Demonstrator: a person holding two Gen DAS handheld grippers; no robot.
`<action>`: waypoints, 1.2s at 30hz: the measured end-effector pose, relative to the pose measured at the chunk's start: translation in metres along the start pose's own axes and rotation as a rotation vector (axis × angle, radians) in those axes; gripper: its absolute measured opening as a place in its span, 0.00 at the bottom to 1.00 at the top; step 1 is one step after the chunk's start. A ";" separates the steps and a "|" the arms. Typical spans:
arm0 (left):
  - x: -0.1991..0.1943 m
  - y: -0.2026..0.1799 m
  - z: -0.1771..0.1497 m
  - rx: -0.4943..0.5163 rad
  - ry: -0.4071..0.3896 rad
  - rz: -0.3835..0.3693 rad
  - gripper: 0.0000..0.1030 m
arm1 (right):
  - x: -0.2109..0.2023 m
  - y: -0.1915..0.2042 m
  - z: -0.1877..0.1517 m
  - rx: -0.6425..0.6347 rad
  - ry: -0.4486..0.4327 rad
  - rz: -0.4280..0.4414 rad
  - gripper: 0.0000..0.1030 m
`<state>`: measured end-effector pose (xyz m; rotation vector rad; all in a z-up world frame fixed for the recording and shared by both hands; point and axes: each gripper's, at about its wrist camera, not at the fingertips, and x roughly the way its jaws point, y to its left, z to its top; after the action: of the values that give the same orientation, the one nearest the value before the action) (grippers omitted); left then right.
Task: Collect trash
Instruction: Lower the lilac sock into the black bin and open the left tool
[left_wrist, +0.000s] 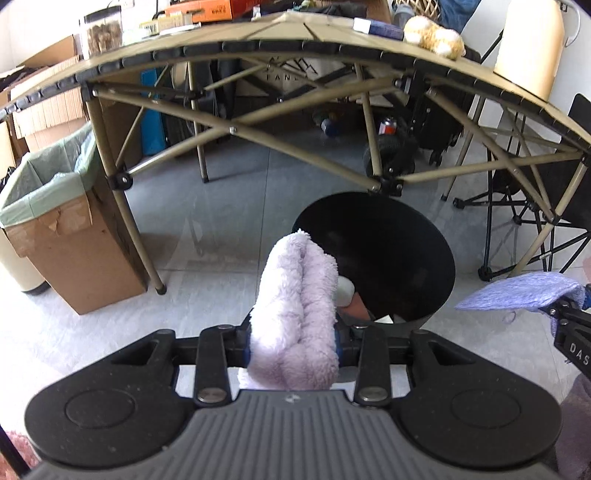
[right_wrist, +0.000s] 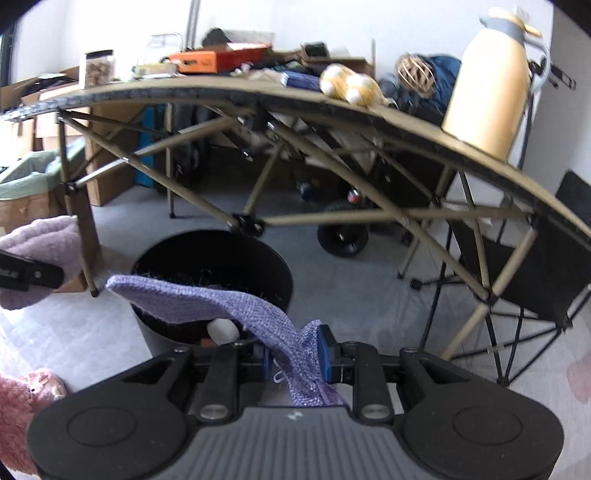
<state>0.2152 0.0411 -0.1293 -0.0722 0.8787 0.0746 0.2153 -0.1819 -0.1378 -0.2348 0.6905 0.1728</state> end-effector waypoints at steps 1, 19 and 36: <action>0.003 -0.001 0.000 -0.001 0.007 0.002 0.35 | 0.001 -0.003 -0.002 0.013 0.008 -0.005 0.23; 0.029 -0.018 0.020 -0.007 0.105 -0.020 0.35 | 0.016 -0.031 0.003 0.126 0.025 -0.036 0.23; 0.064 -0.064 0.060 -0.002 0.150 -0.066 0.35 | 0.040 -0.066 0.001 0.259 0.074 -0.089 0.23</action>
<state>0.3078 -0.0146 -0.1382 -0.1099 1.0257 0.0086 0.2615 -0.2420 -0.1528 -0.0230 0.7667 -0.0111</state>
